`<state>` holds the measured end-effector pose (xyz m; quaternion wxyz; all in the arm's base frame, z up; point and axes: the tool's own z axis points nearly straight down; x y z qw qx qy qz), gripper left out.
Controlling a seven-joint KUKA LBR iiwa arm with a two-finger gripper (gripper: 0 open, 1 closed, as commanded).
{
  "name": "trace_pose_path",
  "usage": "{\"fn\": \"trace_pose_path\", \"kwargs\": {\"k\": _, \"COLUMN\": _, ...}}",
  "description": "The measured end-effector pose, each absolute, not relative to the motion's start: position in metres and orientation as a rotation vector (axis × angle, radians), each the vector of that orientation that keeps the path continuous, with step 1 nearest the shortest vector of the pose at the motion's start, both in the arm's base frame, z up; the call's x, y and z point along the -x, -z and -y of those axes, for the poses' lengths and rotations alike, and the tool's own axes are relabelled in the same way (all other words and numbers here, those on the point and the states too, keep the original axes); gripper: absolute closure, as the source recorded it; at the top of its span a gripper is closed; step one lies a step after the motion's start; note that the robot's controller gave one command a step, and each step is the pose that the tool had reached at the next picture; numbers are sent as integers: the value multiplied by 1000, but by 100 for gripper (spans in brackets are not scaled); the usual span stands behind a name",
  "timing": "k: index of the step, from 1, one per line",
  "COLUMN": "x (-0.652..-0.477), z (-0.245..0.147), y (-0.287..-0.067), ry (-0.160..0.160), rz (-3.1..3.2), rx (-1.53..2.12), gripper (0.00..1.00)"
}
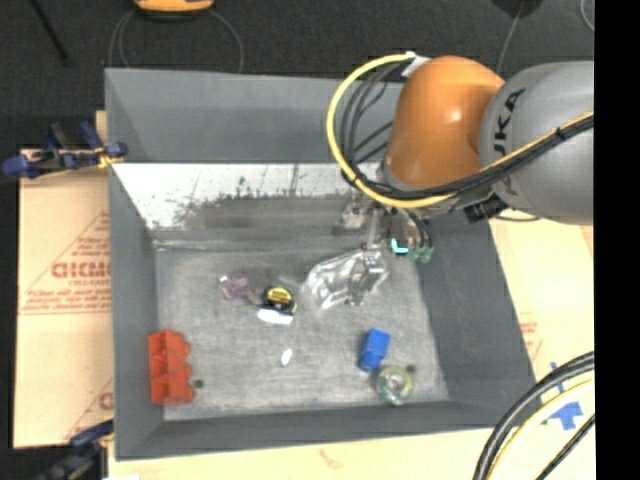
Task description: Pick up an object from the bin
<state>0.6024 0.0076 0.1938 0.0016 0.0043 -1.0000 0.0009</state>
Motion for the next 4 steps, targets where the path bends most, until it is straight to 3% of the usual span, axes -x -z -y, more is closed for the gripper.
{"fn": "trace_pose_path", "kwargs": {"k": 1, "x": -647, "z": 17, "y": -108, "ry": -4, "rz": 3142, "rx": 6, "gripper": 0}}
{"fn": "trace_pose_path", "kwargs": {"k": 2, "x": -623, "z": 34, "y": -77, "ry": 1, "rz": 3148, "rx": -192, "gripper": 0}}
{"fn": "trace_pose_path", "kwargs": {"k": 3, "x": -625, "z": 34, "y": -79, "ry": -2, "rz": 3156, "rx": -192, "gripper": 100}}
{"fn": "trace_pose_path", "kwargs": {"k": 4, "x": -637, "z": 22, "y": -204, "ry": -4, "rz": 3066, "rx": -717, "gripper": 100}}
